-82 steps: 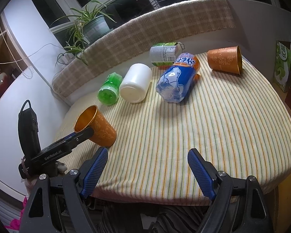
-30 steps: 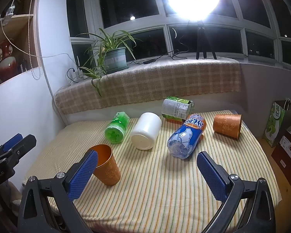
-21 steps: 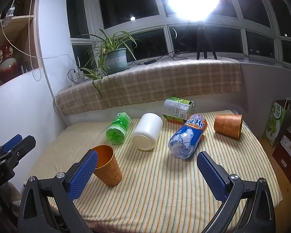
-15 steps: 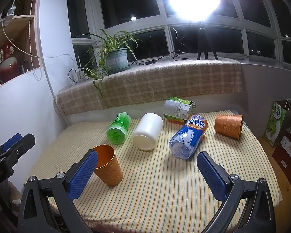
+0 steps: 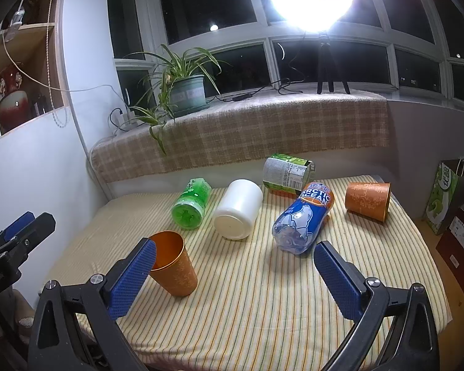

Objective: Flip cup upright

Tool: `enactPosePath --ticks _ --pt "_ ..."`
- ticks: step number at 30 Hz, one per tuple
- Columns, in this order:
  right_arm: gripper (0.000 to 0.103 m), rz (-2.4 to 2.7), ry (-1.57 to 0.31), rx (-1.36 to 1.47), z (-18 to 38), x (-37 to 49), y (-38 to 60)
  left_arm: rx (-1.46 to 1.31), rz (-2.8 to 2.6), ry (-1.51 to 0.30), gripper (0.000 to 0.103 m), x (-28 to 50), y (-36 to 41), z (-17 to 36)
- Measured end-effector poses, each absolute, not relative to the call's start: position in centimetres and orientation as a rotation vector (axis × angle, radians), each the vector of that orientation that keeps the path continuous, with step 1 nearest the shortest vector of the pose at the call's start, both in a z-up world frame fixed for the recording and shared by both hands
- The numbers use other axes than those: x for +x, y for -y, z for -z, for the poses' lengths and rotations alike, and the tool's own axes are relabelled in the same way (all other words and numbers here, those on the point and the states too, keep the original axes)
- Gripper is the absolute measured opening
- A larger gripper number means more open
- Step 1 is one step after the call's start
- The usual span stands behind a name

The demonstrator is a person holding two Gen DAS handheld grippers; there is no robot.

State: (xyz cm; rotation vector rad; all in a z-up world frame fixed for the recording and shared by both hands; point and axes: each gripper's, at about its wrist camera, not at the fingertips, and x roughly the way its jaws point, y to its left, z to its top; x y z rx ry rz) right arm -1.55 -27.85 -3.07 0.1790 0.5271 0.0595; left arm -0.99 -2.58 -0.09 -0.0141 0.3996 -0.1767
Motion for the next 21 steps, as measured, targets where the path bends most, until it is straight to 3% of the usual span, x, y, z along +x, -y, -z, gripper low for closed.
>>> enactPosePath --ticks 21 --pt "0.103 -0.066 -0.542 0.183 3.57 -1.14 28.05 -0.017 0.174 -0.402 0.103 -0.86 2.34 0.08"
